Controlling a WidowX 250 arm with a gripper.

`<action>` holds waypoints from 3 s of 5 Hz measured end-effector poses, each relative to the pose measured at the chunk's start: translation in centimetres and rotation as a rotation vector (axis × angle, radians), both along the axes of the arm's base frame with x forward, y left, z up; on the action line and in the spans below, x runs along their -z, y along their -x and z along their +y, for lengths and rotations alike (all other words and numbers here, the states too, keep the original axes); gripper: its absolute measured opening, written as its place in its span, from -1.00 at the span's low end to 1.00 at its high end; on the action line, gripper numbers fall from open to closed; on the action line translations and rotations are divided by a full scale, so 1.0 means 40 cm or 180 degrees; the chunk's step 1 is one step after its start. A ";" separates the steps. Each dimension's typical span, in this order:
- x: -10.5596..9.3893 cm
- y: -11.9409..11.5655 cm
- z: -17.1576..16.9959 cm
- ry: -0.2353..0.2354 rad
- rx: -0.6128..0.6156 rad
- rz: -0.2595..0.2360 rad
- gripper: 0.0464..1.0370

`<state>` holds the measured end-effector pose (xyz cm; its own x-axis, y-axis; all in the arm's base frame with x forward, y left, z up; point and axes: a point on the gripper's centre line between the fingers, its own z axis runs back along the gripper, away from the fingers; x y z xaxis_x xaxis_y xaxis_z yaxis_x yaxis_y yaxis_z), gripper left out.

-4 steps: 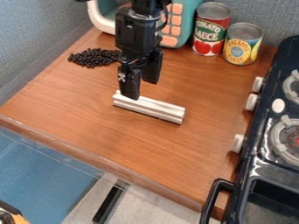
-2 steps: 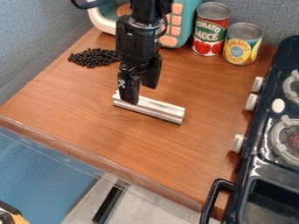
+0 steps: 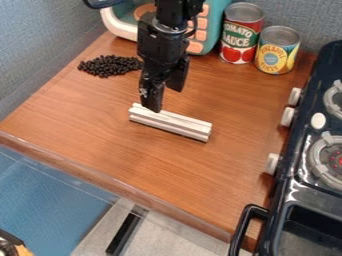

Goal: Sweep into pile

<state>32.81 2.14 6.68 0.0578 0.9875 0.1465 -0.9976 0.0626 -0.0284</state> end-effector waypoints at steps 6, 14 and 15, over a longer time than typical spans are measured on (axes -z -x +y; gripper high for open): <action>0.120 0.000 0.015 -0.0141 -0.0353 0.0181 0.86; -0.033 -0.102 0.326 -0.0411 0.0845 0.0511 -0.31; -0.025 -0.111 0.391 -0.0663 0.0970 0.0671 -0.31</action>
<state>37.26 17.77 7.68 0.3925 0.8712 0.2950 -0.9153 0.3383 0.2186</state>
